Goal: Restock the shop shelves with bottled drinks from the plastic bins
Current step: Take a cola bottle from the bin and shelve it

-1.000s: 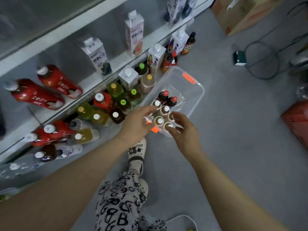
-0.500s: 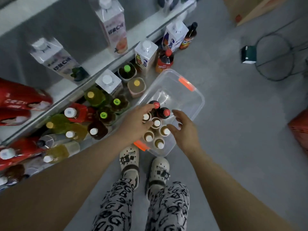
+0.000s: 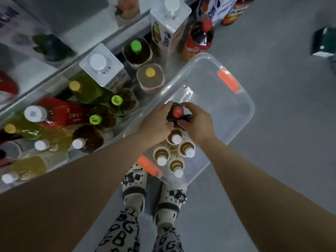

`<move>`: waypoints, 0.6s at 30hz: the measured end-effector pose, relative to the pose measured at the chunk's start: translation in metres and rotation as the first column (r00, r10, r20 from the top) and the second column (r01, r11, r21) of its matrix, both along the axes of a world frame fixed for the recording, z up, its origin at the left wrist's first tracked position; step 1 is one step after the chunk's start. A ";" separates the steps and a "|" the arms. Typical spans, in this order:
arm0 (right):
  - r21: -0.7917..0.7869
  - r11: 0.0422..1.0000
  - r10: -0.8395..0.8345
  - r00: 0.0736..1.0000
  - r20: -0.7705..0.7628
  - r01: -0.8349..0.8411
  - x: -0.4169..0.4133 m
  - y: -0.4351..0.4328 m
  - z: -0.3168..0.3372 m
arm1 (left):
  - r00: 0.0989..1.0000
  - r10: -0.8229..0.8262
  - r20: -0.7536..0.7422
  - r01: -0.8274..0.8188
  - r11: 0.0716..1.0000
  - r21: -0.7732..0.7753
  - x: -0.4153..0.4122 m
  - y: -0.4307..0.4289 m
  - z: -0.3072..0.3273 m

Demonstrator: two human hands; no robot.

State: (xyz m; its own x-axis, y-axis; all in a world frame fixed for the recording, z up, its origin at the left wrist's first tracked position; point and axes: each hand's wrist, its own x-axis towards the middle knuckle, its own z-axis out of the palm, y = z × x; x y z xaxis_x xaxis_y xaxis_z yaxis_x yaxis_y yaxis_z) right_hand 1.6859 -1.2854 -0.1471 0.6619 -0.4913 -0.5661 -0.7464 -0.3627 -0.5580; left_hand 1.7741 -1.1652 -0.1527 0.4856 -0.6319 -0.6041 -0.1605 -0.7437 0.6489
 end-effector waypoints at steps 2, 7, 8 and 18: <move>0.004 1.000 0.017 1.000 0.021 -0.017 0.001 0.001 -0.013 | 1.000 0.008 -0.017 -0.008 1.000 0.008 0.001 -0.006 -0.011; 0.012 1.000 -0.014 0.993 0.120 0.013 -0.001 0.003 -0.028 | 0.999 0.019 -0.050 -0.018 0.999 0.028 0.004 -0.011 -0.028; 0.021 1.000 -0.026 0.991 0.130 0.023 -0.001 0.003 -0.028 | 0.998 0.023 -0.054 -0.021 0.999 0.025 0.005 -0.012 -0.027; 0.094 0.992 -0.095 0.979 0.178 0.079 0.007 -0.010 0.046 | 0.968 0.114 -0.225 -0.133 0.989 -0.072 0.006 -0.001 0.028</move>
